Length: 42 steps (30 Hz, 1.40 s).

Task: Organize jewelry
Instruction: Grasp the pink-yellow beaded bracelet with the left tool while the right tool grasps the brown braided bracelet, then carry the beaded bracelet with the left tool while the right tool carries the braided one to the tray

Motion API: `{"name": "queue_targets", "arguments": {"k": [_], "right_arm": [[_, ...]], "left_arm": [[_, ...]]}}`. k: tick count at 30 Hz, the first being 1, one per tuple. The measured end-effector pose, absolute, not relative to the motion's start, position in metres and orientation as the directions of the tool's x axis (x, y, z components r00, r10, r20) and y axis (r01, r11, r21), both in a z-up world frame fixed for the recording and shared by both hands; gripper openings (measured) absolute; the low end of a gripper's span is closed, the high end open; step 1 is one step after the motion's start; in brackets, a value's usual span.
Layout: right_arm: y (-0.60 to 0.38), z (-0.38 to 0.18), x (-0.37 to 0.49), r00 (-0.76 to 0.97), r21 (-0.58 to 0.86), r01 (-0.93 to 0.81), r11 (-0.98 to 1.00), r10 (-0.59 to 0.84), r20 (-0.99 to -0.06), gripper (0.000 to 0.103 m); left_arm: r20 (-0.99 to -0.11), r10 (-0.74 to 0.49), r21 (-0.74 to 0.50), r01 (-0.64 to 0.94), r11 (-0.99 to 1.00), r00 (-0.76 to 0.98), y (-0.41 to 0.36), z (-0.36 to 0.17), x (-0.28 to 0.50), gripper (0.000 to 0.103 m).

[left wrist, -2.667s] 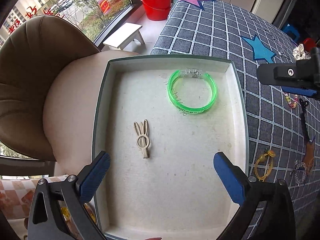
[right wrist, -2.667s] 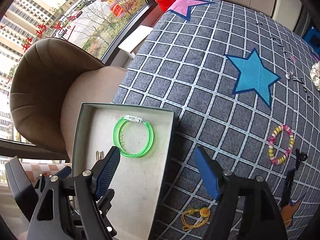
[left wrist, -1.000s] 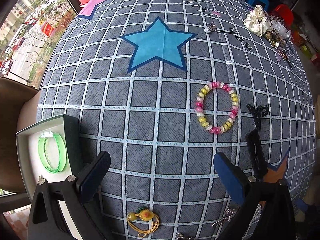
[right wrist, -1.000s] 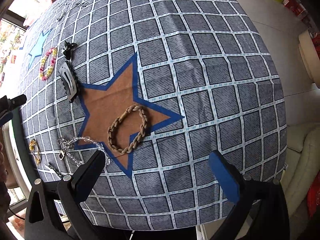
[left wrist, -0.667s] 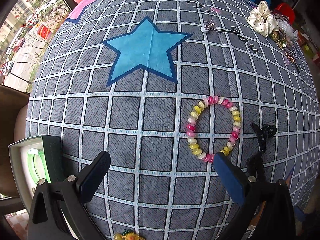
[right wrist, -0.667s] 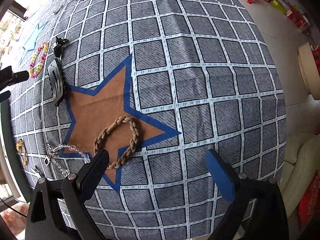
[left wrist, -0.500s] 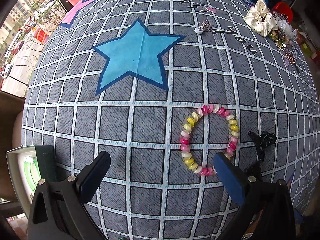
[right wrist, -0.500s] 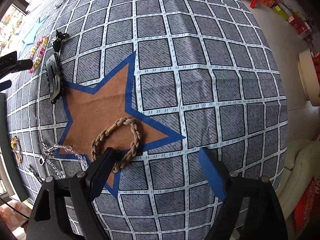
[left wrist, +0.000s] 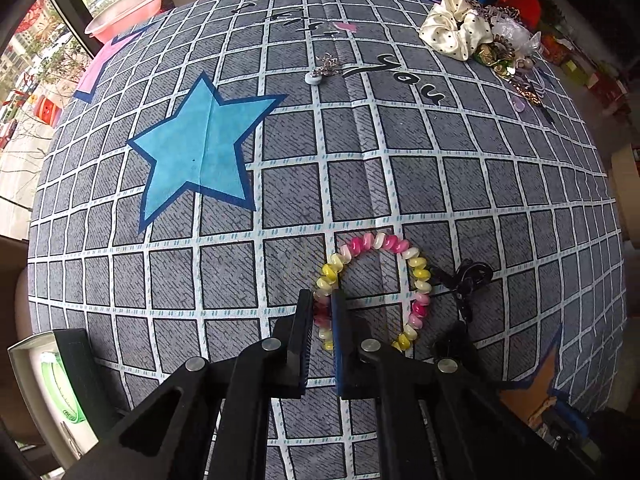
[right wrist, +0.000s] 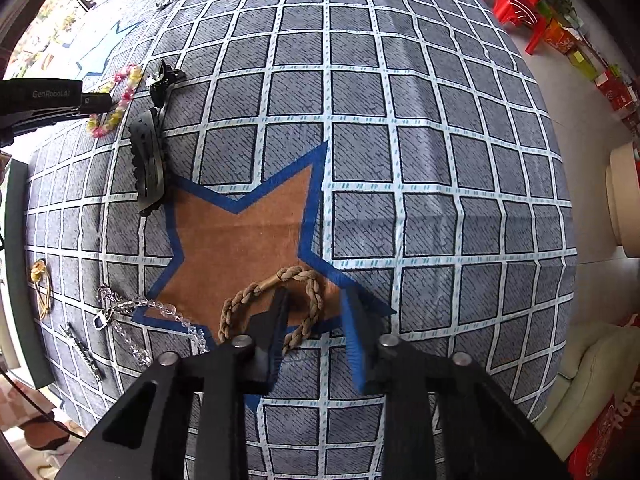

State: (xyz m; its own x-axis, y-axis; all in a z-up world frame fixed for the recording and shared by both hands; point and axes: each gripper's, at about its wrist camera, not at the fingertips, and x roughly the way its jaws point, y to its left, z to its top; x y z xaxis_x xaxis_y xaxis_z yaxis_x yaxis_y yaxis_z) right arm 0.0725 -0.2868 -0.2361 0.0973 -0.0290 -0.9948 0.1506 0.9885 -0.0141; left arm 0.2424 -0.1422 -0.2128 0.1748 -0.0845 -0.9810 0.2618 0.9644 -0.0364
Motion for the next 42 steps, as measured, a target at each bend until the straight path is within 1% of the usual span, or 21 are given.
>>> {"name": "queue_targets", "arguments": {"k": [12,16,17,19,20,21,27,34,42], "right_arm": [[-0.324,-0.201,0.085,0.153,0.153,0.244,0.958,0.118,-0.981,0.007],[-0.328,-0.187,0.093,0.169,0.181,0.265,0.947,0.14,-0.976,0.007],[-0.33,-0.183,0.092,0.172,0.188,0.27,0.944,0.144,-0.974,0.007],[-0.33,-0.177,0.089,0.178,0.195,0.278,0.941,0.149,-0.973,0.007],[-0.329,-0.174,0.091,0.179,0.195,0.279,0.94,0.148,-0.973,0.007],[-0.329,-0.17,0.092,0.181,0.193,0.277,0.941,0.146,-0.973,0.007],[-0.317,-0.149,0.069,0.201,0.187,0.241,0.952,0.14,-0.97,0.007],[-0.277,-0.13,0.089,0.228,0.191,0.165,0.968,0.151,-0.962,0.007],[-0.212,-0.11,0.106,0.242,0.21,0.036,0.977,0.195,-0.95,0.007]], "left_arm": [[-0.967,-0.16,-0.107,0.257,0.961,0.197,-0.136,-0.181,0.219,0.016],[-0.962,-0.178,-0.123,0.256,0.959,0.206,-0.122,-0.174,0.201,0.016],[-0.961,-0.182,-0.125,0.258,0.958,0.21,-0.107,-0.169,0.189,0.016],[-0.958,-0.187,-0.128,0.258,0.958,0.218,-0.113,-0.167,0.183,0.016],[-0.956,-0.193,-0.134,0.257,0.957,0.221,-0.094,-0.159,0.176,0.016],[-0.954,-0.197,-0.139,0.253,0.957,0.224,-0.094,-0.158,0.174,0.016],[-0.946,-0.217,-0.162,0.226,0.961,0.243,-0.049,-0.13,0.148,0.016],[-0.94,-0.206,-0.169,0.155,0.973,0.272,-0.002,-0.118,0.13,0.016],[-0.937,-0.182,-0.171,0.062,0.983,0.299,0.061,-0.114,0.107,0.016]]}}
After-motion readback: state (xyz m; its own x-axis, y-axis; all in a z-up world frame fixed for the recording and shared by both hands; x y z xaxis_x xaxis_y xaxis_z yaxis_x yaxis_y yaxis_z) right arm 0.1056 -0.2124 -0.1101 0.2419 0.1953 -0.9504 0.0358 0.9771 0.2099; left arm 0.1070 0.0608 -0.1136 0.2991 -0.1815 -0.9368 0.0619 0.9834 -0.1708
